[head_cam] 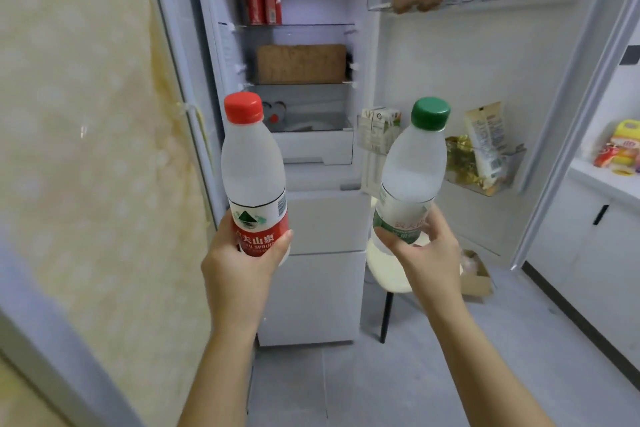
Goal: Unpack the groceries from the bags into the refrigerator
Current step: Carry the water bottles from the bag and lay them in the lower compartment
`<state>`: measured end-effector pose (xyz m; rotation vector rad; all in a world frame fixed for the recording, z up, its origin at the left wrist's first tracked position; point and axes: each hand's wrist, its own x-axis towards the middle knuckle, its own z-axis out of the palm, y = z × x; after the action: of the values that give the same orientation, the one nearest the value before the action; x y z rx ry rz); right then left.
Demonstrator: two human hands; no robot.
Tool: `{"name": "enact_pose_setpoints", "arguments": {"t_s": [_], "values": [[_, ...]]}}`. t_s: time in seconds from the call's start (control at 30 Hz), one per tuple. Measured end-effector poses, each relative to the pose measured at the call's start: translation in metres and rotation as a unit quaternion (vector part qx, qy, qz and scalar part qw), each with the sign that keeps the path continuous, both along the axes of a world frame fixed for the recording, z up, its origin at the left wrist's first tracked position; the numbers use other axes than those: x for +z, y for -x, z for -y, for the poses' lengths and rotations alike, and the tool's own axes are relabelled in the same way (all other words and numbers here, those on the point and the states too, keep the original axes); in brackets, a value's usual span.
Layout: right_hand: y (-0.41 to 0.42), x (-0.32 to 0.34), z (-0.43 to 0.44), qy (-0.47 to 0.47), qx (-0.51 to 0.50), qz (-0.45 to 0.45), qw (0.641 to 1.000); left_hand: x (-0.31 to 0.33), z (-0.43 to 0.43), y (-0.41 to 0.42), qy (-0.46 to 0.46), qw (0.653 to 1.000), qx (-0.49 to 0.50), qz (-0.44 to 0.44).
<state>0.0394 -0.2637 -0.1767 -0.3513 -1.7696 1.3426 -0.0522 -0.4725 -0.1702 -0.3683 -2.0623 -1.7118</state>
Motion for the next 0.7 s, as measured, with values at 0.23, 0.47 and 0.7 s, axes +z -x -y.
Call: {"name": "enact_pose_setpoints", "arguments": {"t_s": [0.23, 0.47, 0.7], "values": [[0.026, 0.002, 0.017, -0.01, 0.007, 0.0, 1.0, -0.003, 0.016, 0.023, 0.006, 1.0, -0.012, -0.01], [0.046, 0.001, 0.029, -0.008, 0.011, 0.006, 1.0, -0.007, 0.025, 0.043, -0.003, 1.0, -0.021, -0.005], [0.062, -0.002, 0.033, -0.005, 0.025, 0.01, 1.0, -0.011, 0.027, 0.057, 0.005, 1.0, -0.026, -0.011]]}}
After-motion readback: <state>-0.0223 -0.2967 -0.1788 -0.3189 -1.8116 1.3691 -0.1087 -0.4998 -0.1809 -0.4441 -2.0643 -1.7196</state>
